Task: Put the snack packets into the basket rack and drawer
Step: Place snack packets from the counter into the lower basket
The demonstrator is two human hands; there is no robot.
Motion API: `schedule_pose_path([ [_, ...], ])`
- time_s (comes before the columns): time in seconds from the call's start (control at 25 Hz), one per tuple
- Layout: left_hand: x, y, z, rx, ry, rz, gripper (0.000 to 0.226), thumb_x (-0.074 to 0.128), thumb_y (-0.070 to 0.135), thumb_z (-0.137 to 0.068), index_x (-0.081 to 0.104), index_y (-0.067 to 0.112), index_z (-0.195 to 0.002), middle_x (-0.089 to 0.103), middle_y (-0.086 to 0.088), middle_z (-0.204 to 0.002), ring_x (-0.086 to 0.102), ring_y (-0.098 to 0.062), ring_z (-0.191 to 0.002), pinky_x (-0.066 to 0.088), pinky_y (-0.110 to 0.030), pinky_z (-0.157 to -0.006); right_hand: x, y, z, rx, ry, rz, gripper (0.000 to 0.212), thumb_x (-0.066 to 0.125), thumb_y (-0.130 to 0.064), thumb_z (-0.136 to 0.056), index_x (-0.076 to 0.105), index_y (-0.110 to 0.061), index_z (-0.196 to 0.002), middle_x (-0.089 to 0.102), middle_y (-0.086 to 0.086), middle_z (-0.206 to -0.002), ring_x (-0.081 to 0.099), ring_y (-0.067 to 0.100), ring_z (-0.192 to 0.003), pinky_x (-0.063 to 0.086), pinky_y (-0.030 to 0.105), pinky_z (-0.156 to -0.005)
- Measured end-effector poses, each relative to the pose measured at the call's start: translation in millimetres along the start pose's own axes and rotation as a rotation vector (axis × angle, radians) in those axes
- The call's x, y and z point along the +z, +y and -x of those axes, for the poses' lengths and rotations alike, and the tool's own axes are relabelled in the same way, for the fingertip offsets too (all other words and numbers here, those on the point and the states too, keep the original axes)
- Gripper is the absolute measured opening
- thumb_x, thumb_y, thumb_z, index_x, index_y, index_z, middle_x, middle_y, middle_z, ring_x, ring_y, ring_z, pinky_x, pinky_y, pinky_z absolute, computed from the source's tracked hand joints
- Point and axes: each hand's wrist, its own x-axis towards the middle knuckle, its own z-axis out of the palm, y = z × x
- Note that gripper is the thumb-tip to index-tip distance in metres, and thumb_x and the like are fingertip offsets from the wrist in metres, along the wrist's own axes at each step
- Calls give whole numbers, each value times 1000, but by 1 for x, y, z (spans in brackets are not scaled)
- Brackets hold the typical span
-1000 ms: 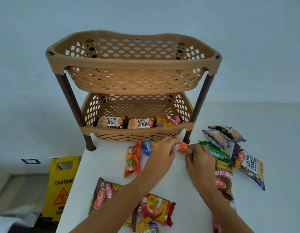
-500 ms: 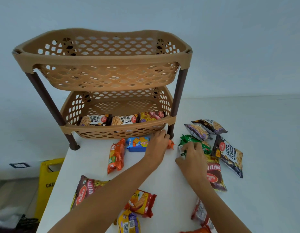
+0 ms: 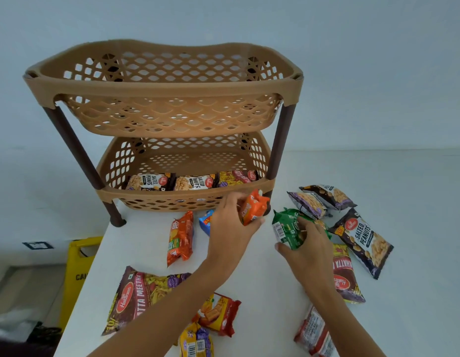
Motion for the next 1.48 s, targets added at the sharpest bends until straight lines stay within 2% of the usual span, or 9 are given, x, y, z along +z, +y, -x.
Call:
schedule_pose_path([
  [0.16,-39,5,-11,-120,34,-15,66,73,53,-68,54,23,-123,63,9,-112,56,1,-88,42,-6,-70,-7,-31,0,-206,-25,-48,69,81,-21,-66,50,-21,-128,54,0,-121,42,3,-95,32,4,-73],
  [0.28,-69,-4,-26,-152,65,27,56,75,51,-68,60,22,-114,60,16,-94,56,14,-71,40,4,-55,-5,-64,-5,-365,-97,-173,63,77,-12,-69,45,-25,-123,56,-7,-113,50,-1,-90,40,1,-66],
  [0.44,-110,-27,-63,-245,167,-43,55,72,54,-70,61,21,-113,58,16,-90,51,6,-74,32,-5,-56,9,-113,-28,-456,-229,-322,54,73,-25,-78,42,-23,-122,49,-30,-96,51,-23,-88,38,-4,-66],
  [0.56,-132,-53,-102,-364,184,5,49,70,51,-73,65,19,-109,63,10,-91,56,-1,-76,33,-12,-59,35,-144,-60,-387,-285,-356,44,56,-40,-89,42,-19,-125,56,-15,-102,55,-5,-90,41,9,-70],
  [0.72,-137,-87,-148,-370,185,-40,40,71,40,-75,64,14,-104,68,0,-97,59,-14,-86,40,-25,-72,79,-173,-110,-172,-471,-316,45,54,-32,-91,43,-9,-127,57,7,-112,55,15,-88,43,20,-69],
  [0.96,-126,-141,-196,-469,167,-190,52,75,24,-75,55,9,-120,64,-12,-117,59,-27,-108,46,-32,-80,150,-202,-159,-14,-427,-411,70,80,-37,-69,47,-17,-128,53,4,-132,49,25,-122,43,34,-98],
  [1.12,-120,-164,-221,-531,48,-299,56,71,30,-79,51,11,-128,58,-10,-128,55,-29,-116,48,-41,-96,190,-223,-181,-55,-501,-345,72,74,-36,-77,41,-15,-137,38,8,-148,35,28,-135,30,40,-112],
  [1.32,-113,-182,-225,-594,47,-435,43,66,24,-84,55,10,-123,61,-11,-121,58,-28,-111,42,-32,-73,221,-230,-189,-37,-489,-131,73,66,-43,-82,36,-10,-141,35,12,-150,33,33,-136,29,40,-110],
  [1.48,-115,-185,-227,-641,-11,-447,43,64,29,-86,54,10,-123,61,-12,-121,58,-29,-109,40,-33,-70,232,-225,-187,-94,-425,-128,75,62,-50,-83,33,-14,-142,34,9,-151,30,30,-138,27,39,-111],
])
